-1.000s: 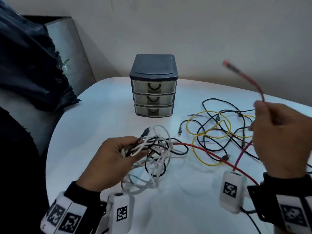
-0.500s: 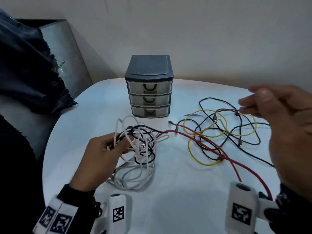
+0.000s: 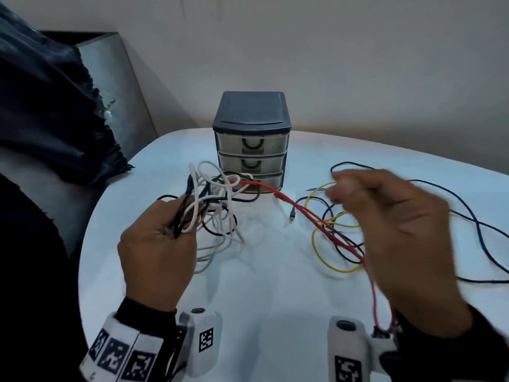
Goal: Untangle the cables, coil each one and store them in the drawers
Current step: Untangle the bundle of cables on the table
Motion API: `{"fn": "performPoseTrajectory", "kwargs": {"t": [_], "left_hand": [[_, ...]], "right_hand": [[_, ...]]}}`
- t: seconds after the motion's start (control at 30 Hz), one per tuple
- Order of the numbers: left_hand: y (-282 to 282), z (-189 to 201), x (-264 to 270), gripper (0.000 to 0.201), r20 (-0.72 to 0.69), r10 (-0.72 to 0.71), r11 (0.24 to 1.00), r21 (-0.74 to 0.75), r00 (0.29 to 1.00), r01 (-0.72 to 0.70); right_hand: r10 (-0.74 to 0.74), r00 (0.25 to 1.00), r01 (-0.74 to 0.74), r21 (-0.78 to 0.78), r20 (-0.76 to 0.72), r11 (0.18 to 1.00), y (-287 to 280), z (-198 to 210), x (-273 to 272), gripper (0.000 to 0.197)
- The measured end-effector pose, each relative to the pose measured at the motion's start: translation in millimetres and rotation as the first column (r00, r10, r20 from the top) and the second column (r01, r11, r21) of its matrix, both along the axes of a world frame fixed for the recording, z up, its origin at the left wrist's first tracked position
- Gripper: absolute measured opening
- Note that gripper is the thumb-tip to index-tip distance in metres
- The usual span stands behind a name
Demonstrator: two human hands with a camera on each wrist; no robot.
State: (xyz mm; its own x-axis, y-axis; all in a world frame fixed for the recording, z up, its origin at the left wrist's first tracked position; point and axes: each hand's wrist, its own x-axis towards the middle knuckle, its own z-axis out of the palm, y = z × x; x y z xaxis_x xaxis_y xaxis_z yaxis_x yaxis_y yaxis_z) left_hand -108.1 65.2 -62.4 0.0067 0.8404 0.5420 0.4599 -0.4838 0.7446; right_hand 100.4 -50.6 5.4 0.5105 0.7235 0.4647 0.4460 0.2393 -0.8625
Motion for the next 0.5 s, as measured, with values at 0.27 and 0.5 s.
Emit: {"fn": "performPoseTrajectory", "kwargs": {"t": [0.27, 0.5], "left_hand": [[0.7, 6.5, -7.3, 0.006, -0.09, -0.185, 0.98, 0.06, 0.979, 0.191], [-3.3, 11.6, -9.7, 0.017, -0.233, -0.48, 0.875, -0.056, 0.846, 0.481]], "right_hand": [[0.147, 0.989, -0.127, -0.498, 0.001, 0.858, 15.8, -37.4, 8.6, 0.015], [0.013, 0.888, 0.119, -0.258, 0.46, 0.959, 14.3, -37.5, 6.1, 0.014]]}}
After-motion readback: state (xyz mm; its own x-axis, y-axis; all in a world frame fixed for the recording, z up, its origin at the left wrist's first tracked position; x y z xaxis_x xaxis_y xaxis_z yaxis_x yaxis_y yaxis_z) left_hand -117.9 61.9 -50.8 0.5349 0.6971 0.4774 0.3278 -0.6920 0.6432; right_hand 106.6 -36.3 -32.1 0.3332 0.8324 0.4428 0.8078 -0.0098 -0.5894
